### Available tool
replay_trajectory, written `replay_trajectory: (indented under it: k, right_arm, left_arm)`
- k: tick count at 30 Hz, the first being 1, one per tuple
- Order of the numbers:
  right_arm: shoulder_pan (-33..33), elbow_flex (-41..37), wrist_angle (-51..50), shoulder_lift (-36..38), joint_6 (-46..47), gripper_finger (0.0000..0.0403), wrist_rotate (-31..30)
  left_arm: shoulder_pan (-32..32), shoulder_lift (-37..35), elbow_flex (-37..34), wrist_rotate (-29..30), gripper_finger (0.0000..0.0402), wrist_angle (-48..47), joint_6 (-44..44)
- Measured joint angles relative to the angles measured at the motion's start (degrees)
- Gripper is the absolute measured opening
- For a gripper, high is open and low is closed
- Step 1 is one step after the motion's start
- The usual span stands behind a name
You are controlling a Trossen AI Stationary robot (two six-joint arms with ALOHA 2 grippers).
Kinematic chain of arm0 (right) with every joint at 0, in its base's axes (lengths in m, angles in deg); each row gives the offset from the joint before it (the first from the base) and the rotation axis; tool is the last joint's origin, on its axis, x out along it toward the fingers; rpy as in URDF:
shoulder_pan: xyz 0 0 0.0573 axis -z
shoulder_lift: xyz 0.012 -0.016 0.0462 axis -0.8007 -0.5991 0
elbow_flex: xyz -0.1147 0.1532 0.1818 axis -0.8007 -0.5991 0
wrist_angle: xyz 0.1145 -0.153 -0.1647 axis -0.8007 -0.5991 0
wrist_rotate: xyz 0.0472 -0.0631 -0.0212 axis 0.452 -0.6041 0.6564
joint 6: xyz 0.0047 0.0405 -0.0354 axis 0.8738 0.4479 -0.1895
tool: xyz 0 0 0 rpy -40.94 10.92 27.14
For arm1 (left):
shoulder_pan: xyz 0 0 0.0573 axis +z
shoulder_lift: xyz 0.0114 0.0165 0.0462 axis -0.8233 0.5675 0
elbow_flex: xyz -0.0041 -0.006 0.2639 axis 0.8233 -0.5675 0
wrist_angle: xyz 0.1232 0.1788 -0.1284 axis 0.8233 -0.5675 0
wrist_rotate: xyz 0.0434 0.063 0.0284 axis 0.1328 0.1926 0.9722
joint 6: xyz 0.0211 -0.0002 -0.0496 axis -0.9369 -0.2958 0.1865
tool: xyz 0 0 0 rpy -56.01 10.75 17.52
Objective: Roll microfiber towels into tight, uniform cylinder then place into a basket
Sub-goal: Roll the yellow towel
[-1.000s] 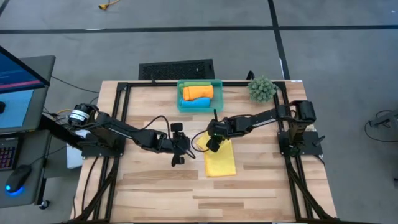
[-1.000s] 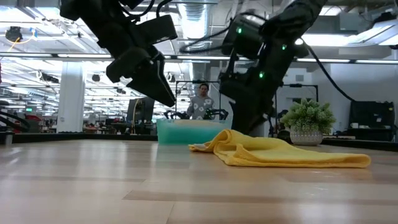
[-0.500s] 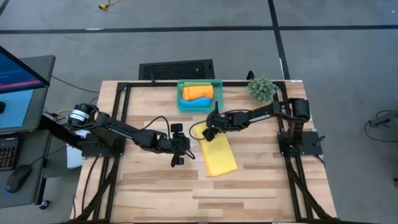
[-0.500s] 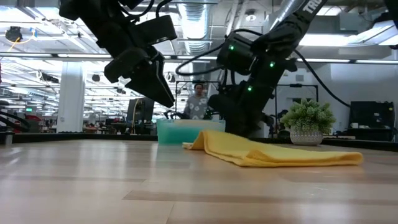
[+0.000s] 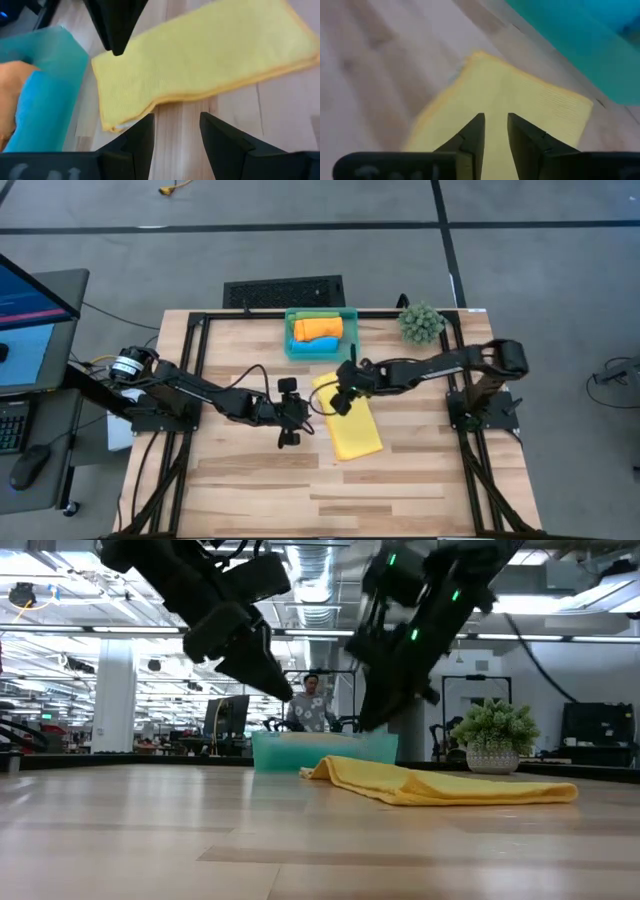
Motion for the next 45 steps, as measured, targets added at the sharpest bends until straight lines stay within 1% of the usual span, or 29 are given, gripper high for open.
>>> replay_trajectory:
  k: [2, 3, 8, 11, 14, 17, 19, 21, 23, 27, 32, 37, 42, 45]
  right_arm:
    - [-1.84, 0.02, -2.75, 3.24, -0.16, 0.0107, -0.8]
    - [-2.79, 0.02, -4.81, 4.85, -0.16, 0.0107, -2.13]
    - [-8.32, 0.02, -18.14, 11.96, 0.26, 0.0107, -12.14]
    - [-12.2, -0.13, -24.6, 14.96, 2.98, 0.0107, -15.95]
    - [-15.71, -1.47, -26.18, 17.2, 3.9, 0.0107, -18.21]
    - [-18.5, -2.71, -26.59, 17.95, 5.11, 0.0107, -20.33]
    - [-20.01, -4.1, -27.33, 18.58, 5.3, 0.0107, -21.26]
    - [-20.86, -4.96, -26.65, 18.59, 5.28, 0.0107, -21.28]
    - [-21.02, -5.49, -28.07, 18.56, 4.98, 0.0107, -21.19]
    - [-20.41, -5.49, -28.41, 18.56, 5.32, 0.0107, -21.36]
    - [-19.13, -5.48, -27.93, 18.56, 5.35, 0.0107, -21.38]
    - [-18.03, -5.46, -26.42, 18.56, 5.35, 0.0107, -21.24]
    - [-17.94, -5.46, -26.12, 18.56, 5.35, 0.0107, -21.21]
    - [-17.94, -5.46, -25.85, 18.54, 5.35, 0.0107, -21.21]
  left_arm:
    - [0.0, 0.0, 0.0, 0.02, 0.0151, 2.07, -0.41]
    - [0.0, 0.0, 0.0, 0.02, 0.0151, 3.13, -0.83]
    - [0.0, 0.0, 0.0, 0.02, 0.0151, 6.61, -2.3]
    - [0.0, 1.37, 0.04, -0.15, 0.0151, 10.77, -3.24]
    - [0.07, 4.75, 0.11, -2.66, 0.0151, 17.16, -5.84]
    - [0.42, 8.87, 0.02, -2.46, 0.0151, 23.28, -9.03]
    - [0.99, 11.13, 0.02, -2.44, 0.0151, 27.73, -9.67]
    - [1.6, 13.1, 0.04, -3.07, 0.0151, 31.85, -9.55]
    - [2.26, 14.93, 0.04, -4.1, 0.0151, 35.44, -9.0]
    - [3.59, 17.5, 0.02, -8.04, 0.0151, 38.06, -6.56]
    - [4.68, 20.07, 0.17, -12.11, 0.0151, 39.46, -2.4]
    - [4.85, 22.79, 1.95, -12.57, 0.0151, 38.51, 0.19]
    - [4.85, 25.27, 5.96, -12.14, 0.0151, 30.51, 0.34]
    - [4.85, 25.42, 8.98, -12.12, 0.0151, 22.87, 0.35]
